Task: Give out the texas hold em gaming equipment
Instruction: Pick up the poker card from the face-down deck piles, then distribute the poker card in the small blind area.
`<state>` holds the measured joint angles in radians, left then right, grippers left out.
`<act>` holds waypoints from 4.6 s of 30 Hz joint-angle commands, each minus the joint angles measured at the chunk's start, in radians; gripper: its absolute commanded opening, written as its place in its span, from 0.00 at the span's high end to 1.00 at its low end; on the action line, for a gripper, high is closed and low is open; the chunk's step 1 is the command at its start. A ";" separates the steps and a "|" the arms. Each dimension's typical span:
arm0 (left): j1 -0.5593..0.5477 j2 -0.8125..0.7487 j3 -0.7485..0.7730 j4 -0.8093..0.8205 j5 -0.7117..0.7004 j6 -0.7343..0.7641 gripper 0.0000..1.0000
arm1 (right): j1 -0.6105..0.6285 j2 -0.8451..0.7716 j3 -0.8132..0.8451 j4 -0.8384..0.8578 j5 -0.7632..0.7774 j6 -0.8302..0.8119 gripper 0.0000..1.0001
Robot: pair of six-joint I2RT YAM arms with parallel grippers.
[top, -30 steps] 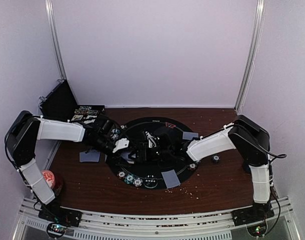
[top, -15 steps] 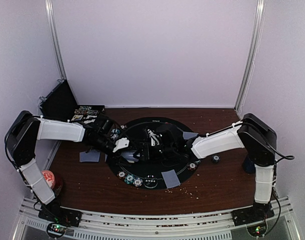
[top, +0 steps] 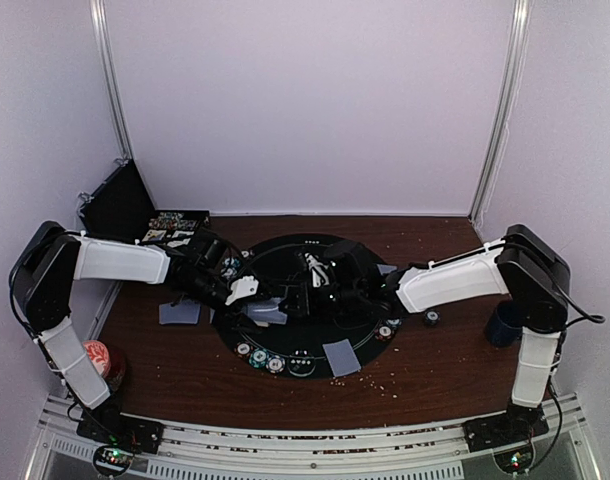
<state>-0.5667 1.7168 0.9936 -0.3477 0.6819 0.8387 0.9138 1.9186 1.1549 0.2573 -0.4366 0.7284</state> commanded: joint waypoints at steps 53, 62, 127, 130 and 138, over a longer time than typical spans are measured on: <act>-0.003 -0.099 0.023 -0.039 -0.012 -0.016 0.58 | -0.055 0.643 0.747 -0.001 -0.373 0.021 1.00; -0.003 -0.097 0.022 -0.039 -0.008 -0.015 0.57 | -0.053 0.677 0.783 -0.045 -0.358 0.014 1.00; -0.003 -0.072 0.029 -0.039 -0.013 -0.013 0.58 | -0.061 0.250 0.472 -0.273 0.006 -0.190 0.00; -0.003 -0.071 0.030 -0.039 -0.013 -0.014 0.58 | -0.068 0.157 0.395 -0.276 0.051 -0.184 0.00; -0.002 -0.088 0.022 -0.036 0.000 -0.011 0.58 | -0.078 0.103 0.323 -0.321 0.156 -0.171 0.00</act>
<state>-0.5808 1.6386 1.0279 -0.3691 0.7101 0.8345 0.8410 2.0373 1.4933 -0.0391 -0.3325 0.5598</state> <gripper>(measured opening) 0.473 0.999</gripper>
